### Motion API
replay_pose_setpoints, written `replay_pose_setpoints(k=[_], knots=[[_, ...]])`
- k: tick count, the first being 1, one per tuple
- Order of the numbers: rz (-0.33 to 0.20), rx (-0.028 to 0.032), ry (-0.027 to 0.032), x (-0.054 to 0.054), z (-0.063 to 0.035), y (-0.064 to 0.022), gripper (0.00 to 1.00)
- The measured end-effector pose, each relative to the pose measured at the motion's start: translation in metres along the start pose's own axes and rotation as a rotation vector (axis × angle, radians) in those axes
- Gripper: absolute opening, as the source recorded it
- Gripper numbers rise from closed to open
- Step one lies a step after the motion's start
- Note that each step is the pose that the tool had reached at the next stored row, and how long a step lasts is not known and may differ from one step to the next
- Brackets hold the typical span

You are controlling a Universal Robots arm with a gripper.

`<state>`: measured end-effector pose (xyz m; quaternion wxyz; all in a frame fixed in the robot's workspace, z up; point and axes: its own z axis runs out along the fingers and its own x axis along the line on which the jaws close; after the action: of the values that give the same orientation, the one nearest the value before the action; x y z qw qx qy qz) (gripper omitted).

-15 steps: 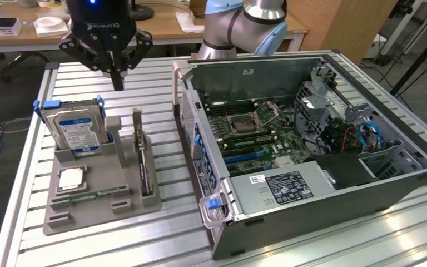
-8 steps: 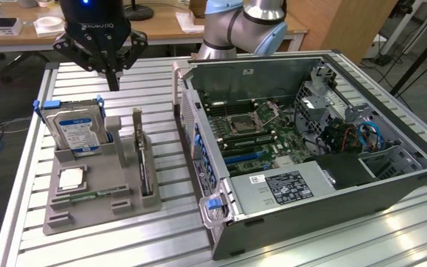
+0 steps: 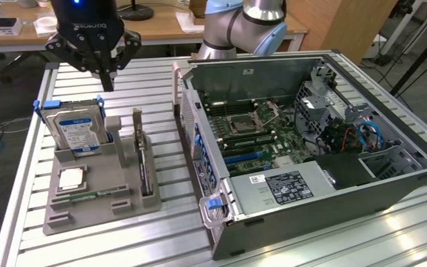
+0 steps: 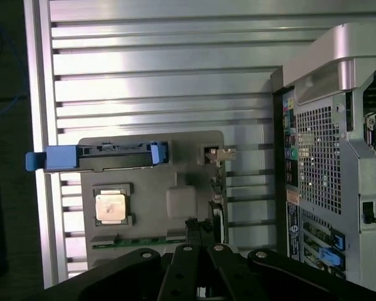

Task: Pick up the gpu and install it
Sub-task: 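Reach for the gpu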

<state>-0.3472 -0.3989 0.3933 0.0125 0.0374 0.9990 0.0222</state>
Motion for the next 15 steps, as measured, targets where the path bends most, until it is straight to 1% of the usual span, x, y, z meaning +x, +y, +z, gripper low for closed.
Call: replay_pose_setpoints(k=[15], knots=[[0.000, 0.0000, 0.0000, 0.016, -0.0004, -0.0012, 0.11]])
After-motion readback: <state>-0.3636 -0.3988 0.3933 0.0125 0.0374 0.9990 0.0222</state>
